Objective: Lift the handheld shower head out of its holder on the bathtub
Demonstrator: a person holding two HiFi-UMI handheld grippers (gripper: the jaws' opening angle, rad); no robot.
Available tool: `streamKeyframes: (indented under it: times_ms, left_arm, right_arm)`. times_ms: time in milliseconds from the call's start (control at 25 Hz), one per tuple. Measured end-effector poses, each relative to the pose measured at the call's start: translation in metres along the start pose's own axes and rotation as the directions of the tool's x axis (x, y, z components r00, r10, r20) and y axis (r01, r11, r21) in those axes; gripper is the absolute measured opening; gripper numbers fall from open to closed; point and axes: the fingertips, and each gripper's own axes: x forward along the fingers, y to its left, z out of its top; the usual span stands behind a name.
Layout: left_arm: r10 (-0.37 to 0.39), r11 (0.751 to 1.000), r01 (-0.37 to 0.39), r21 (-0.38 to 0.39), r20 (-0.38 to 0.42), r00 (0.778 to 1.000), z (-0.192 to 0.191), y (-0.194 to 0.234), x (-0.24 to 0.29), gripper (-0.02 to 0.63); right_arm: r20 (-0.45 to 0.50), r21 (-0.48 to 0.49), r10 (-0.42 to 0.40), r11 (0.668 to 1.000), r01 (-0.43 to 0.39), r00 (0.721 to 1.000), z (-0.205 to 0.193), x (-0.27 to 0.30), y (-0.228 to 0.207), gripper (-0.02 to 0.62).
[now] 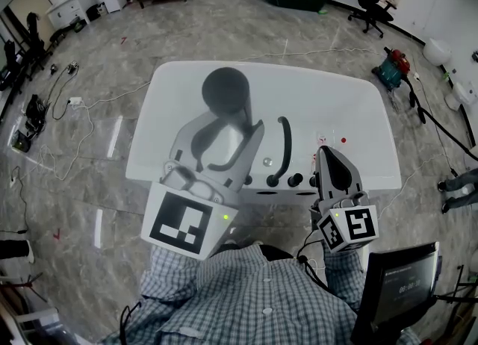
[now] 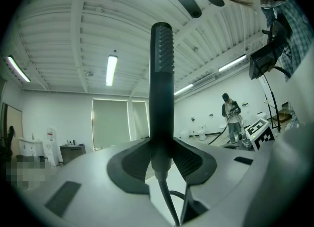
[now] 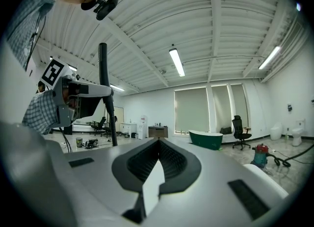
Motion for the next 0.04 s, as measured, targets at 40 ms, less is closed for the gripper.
streamKeyframes:
  times_ms: [40]
  left_arm:
    - [0.000,1.000,0.000,0.000,0.000,1.000,0.0000,0.0006,-0.0008,0.127]
  right_arm:
    - [0.001,0.002,0.001,1.000,-0.001,1.000,-0.0003,0.0006,0.0007,0.015]
